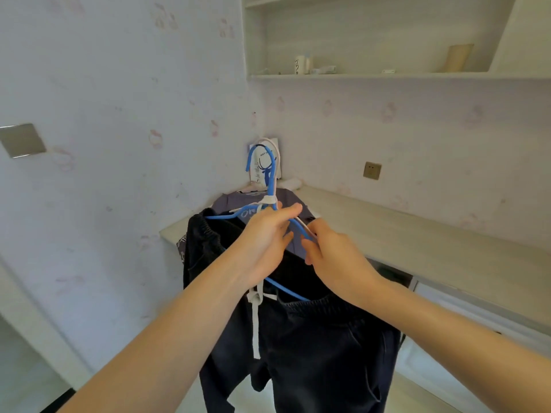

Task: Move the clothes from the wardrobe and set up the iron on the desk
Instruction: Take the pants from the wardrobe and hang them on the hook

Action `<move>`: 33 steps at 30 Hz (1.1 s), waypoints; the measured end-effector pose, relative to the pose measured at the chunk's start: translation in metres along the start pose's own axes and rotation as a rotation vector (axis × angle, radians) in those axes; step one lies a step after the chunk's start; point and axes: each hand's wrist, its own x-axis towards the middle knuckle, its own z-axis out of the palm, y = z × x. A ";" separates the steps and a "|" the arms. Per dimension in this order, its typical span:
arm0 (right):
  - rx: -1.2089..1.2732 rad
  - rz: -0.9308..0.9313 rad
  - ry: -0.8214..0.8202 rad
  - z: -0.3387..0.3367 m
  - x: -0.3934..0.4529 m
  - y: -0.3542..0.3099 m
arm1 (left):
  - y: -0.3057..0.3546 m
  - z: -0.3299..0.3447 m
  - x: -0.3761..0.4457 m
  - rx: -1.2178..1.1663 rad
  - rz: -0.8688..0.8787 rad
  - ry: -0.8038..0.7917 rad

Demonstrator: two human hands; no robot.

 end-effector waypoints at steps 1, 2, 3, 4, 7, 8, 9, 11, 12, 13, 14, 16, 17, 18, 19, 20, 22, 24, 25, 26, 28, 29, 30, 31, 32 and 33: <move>0.012 -0.001 0.010 0.002 0.006 0.005 | 0.000 -0.003 0.005 0.029 0.010 -0.002; 0.019 -0.006 0.020 0.004 0.012 0.010 | 0.000 -0.004 0.008 0.057 0.017 -0.008; 0.022 -0.011 0.031 0.005 0.019 0.015 | 0.000 -0.006 0.013 0.090 0.023 -0.013; 0.026 -0.016 0.043 0.006 0.024 0.020 | 0.001 -0.007 0.017 0.122 0.034 -0.021; 0.084 -0.024 0.087 0.009 0.046 0.036 | 0.002 -0.016 0.036 0.247 0.061 -0.044; 0.125 -0.014 0.097 0.010 0.054 0.041 | 0.003 -0.020 0.044 0.290 0.073 -0.048; 0.175 0.003 0.100 0.011 0.063 0.046 | 0.002 -0.025 0.052 0.354 0.086 -0.047; 0.270 0.027 0.094 0.013 0.082 0.057 | 0.002 -0.036 0.069 0.509 0.095 -0.038; 0.309 0.033 0.086 0.013 0.091 0.063 | 0.003 -0.041 0.077 0.567 0.091 -0.042; 0.340 0.036 0.074 0.014 0.100 0.070 | 0.003 -0.045 0.084 0.594 0.086 -0.039; 0.363 0.037 0.057 0.014 0.110 0.078 | 0.005 -0.048 0.090 0.593 0.088 -0.021; 0.408 0.040 0.018 0.012 0.129 0.094 | 0.011 -0.053 0.103 0.529 0.115 0.087; 0.435 0.041 0.000 0.010 0.139 0.102 | 0.015 -0.056 0.110 0.502 0.167 0.168; 0.459 0.039 -0.017 0.008 0.149 0.109 | 0.019 -0.061 0.118 0.510 0.242 0.269; 0.472 0.031 -0.031 0.005 0.158 0.116 | 0.022 -0.068 0.127 0.559 0.328 0.383; 0.475 0.018 -0.045 0.003 0.167 0.122 | 0.023 -0.077 0.137 0.654 0.404 0.484; 0.473 -0.013 -0.077 -0.001 0.184 0.133 | 0.022 -0.095 0.156 0.930 0.443 0.542; 0.501 -0.037 -0.113 -0.004 0.199 0.142 | 0.015 -0.110 0.175 1.100 0.340 0.411; 0.518 -0.044 -0.132 -0.006 0.207 0.147 | 0.012 -0.116 0.183 1.138 0.281 0.336; 0.531 -0.047 -0.150 -0.006 0.214 0.152 | 0.009 -0.119 0.190 1.165 0.248 0.285; 0.551 -0.046 -0.180 -0.006 0.228 0.162 | 0.004 -0.125 0.204 1.208 0.259 0.274; 0.558 -0.047 -0.193 -0.005 0.235 0.167 | 0.002 -0.129 0.209 1.218 0.275 0.288; 0.562 -0.050 -0.204 -0.004 0.242 0.172 | 0.001 -0.132 0.214 1.223 0.292 0.297; 0.561 -0.054 -0.214 -0.003 0.249 0.175 | 0.000 -0.135 0.219 1.230 0.306 0.300; 0.556 -0.060 -0.223 -0.002 0.257 0.179 | 0.000 -0.139 0.225 1.244 0.312 0.302; 0.547 -0.065 -0.232 0.000 0.265 0.181 | -0.001 -0.143 0.230 1.278 0.316 0.305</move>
